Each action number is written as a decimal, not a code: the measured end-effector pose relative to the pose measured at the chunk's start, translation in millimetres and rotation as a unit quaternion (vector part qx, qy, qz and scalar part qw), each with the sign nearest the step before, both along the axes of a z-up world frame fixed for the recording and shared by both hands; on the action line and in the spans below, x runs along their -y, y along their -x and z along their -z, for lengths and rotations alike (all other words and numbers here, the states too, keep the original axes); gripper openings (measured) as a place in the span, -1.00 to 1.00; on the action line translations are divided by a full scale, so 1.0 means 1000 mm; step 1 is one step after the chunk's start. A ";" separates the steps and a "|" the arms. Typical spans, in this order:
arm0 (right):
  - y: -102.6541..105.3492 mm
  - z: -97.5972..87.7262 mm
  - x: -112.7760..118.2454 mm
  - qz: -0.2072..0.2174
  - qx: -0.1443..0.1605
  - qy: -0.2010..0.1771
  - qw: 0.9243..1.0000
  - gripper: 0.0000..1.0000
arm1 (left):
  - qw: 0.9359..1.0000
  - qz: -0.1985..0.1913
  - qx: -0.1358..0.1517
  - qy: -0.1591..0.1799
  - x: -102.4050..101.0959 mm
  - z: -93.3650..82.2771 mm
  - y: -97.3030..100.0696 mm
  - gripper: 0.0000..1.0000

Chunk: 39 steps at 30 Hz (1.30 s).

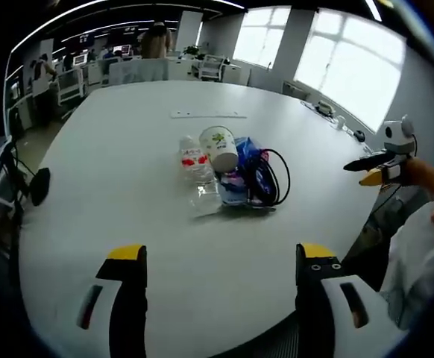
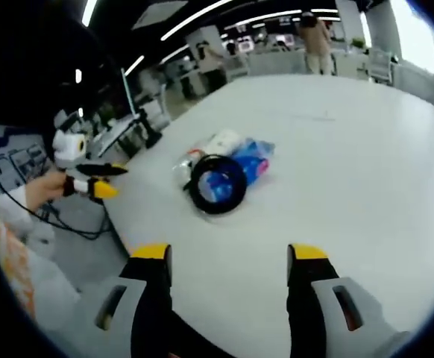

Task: Arrange the tabletop items into an orderly group along one side of the table until the central work area is clear of visible clutter.

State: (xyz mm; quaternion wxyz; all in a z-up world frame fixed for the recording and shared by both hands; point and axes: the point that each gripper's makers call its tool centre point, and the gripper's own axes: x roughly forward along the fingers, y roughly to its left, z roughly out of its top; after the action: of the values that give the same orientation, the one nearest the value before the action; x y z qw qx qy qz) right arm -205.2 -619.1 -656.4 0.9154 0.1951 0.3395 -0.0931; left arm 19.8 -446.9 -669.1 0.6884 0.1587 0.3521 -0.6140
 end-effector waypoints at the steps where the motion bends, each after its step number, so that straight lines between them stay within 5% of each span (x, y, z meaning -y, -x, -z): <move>1: -0.001 -0.002 0.003 -0.001 0.002 0.004 1.000 0.22 | 1.000 -0.001 0.001 0.001 0.000 -0.001 -0.002 0.67; 9: -0.008 -0.007 0.013 0.012 0.013 0.009 1.000 0.22 | 1.000 -0.004 0.002 0.006 0.004 -0.004 -0.003 0.67; 39: -0.049 -0.010 0.004 -0.053 0.001 0.018 0.998 0.19 | 0.998 -0.053 -0.003 0.028 -0.004 0.003 0.002 0.62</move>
State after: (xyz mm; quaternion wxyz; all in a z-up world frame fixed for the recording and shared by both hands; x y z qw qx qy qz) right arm -156.6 -623.5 -646.9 0.9229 0.1601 0.3466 -0.0504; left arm 17.6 -443.0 -671.9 0.7230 0.1190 0.3447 -0.5868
